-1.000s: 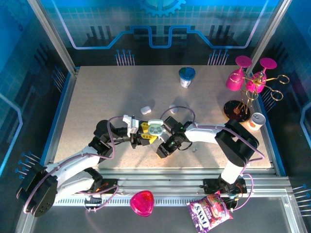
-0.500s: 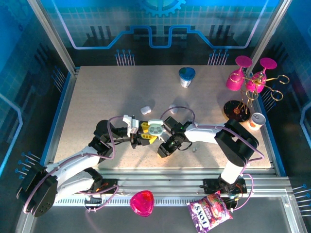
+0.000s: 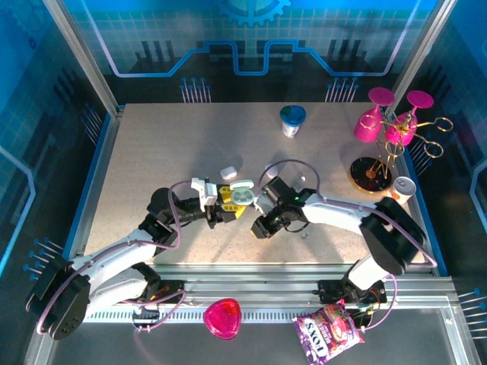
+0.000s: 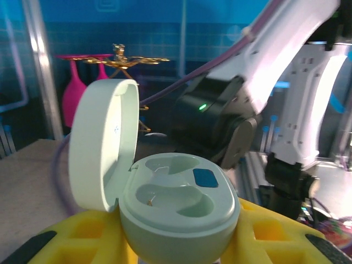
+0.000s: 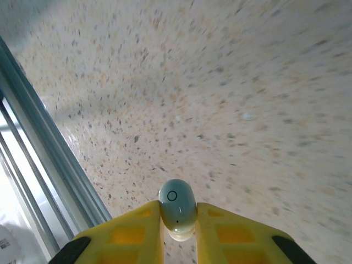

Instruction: Insert wireless bluetooth earbuds into charging case

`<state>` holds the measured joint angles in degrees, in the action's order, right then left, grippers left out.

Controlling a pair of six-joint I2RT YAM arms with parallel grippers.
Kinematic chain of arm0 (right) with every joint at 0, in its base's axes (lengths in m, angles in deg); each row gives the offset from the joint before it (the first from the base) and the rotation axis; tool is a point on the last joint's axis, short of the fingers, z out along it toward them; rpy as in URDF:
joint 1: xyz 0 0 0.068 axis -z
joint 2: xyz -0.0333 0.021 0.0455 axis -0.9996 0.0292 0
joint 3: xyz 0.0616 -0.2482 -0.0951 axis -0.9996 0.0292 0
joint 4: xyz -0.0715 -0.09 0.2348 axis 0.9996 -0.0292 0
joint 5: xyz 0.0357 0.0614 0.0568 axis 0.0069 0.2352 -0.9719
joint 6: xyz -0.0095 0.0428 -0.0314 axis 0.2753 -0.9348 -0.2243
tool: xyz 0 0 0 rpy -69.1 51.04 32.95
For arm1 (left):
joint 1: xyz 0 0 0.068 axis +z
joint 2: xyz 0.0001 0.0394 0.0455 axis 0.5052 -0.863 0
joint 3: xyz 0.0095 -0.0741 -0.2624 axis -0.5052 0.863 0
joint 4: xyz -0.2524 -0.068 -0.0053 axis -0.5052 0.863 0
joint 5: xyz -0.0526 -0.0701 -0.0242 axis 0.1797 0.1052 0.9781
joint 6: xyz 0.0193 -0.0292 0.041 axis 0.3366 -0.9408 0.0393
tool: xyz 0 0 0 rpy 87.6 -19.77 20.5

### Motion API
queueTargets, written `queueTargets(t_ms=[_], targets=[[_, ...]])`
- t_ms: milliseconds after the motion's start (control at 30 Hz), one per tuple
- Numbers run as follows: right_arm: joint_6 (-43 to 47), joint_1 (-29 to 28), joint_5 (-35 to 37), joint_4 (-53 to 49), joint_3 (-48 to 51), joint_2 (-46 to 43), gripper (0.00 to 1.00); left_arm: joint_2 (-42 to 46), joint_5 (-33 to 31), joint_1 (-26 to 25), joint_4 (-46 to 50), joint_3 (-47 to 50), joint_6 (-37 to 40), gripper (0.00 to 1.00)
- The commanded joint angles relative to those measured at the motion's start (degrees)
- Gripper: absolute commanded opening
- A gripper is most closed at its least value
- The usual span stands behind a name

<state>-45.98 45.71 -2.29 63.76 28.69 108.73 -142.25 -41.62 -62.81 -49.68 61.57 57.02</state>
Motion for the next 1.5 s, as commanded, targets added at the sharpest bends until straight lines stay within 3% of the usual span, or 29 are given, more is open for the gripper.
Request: queueTargets(t_ms=[0, 267, 467, 633, 900, 1467], targets=[[-1.49, 3.36, 1.10, -2.35, 0.60, -6.49, 0.19, -0.99, -8.11, 0.26, -1.68, 0.44, 4.19, 0.32], [-2.82, 5.29, 7.32, -10.17, -5.43, -18.94, 0.18, -7.36, -20.10, 0.15, -10.79, 2.42, 8.84, 0.32], [-3.07, 1.97, 11.71, -13.97, -13.01, -22.24, 0.18, -14.52, -22.55, -0.02, -19.28, 2.89, 10.43, 0.32], [-2.37, -1.41, 15.01, -13.71, -18.70, -20.86, 0.18, -18.23, -23.55, -0.41, -22.21, 2.30, 9.78, 0.32], [-2.66, -5.11, 19.49, -7.27, -23.98, -14.99, 0.18, -18.00, -27.86, -1.56, -19.28, 1.62, 8.61, 0.32], [-3.77, -6.52, 18.77, 0.04, -25.91, -7.90, 0.18, -16.36, -27.40, -2.04, -19.45, 1.76, 6.24, 0.32]])
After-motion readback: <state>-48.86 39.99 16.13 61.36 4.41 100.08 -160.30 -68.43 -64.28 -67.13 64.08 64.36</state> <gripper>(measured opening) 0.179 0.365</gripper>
